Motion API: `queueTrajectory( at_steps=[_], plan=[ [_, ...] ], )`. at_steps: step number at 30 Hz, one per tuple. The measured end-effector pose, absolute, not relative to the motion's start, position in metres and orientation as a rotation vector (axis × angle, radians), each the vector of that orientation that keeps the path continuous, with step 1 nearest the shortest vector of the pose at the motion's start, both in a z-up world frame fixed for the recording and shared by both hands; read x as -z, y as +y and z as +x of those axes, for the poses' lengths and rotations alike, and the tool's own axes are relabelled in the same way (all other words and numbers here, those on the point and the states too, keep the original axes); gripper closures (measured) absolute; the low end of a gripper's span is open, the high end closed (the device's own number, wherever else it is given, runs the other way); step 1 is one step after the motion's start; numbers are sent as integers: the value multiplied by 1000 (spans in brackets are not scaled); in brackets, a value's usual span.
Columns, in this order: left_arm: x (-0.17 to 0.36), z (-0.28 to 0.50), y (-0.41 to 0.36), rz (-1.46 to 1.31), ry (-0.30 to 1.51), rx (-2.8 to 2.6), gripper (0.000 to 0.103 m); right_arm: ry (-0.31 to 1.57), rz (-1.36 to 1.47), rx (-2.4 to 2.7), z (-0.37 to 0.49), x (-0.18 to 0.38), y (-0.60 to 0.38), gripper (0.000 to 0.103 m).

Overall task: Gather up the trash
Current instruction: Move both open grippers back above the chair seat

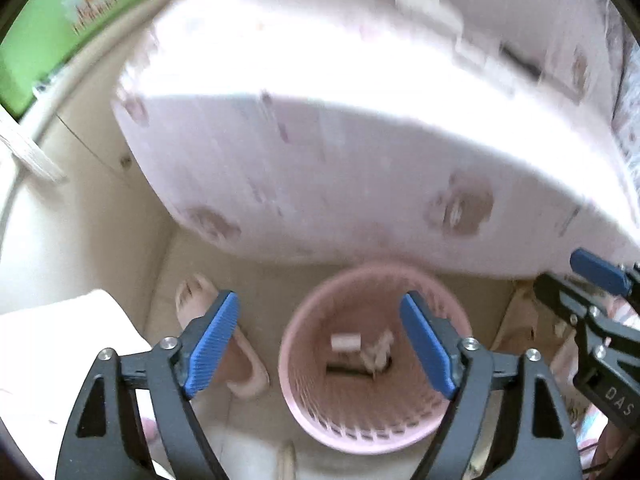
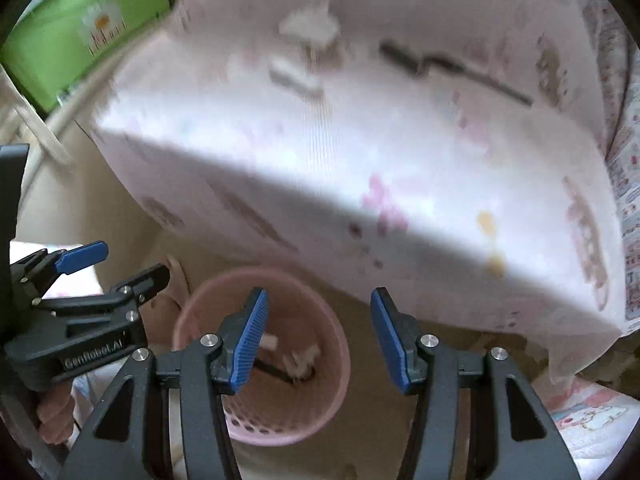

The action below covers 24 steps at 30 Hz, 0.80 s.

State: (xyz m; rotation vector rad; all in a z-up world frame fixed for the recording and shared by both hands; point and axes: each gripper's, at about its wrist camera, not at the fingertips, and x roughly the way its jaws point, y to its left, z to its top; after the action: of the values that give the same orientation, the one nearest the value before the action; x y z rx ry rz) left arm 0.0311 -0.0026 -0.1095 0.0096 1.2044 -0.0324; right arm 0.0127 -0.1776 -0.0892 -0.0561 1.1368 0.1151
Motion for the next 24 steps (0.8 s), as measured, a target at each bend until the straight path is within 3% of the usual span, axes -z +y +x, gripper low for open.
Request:
queueTrajectory(
  at_steps=[9,15,18,21,24],
  plan=[
    [80,30,7,-10,1080,-4,17,888,-49,-94,3,30,-188,46],
    [28,39,-4,14,958,51,16,785,-80,-65,21,-21,-204,44],
    [1,52,-9,17,907,37,16,746,-68,-52,37,-47,-220,42],
    [-20,67,-15,49,846,52,17,671,-196,-12,50,-66,-225,33],
    [-33,75,-22,55,792,53,16,656,-218,-8,63,-73,-237,32]
  ],
)
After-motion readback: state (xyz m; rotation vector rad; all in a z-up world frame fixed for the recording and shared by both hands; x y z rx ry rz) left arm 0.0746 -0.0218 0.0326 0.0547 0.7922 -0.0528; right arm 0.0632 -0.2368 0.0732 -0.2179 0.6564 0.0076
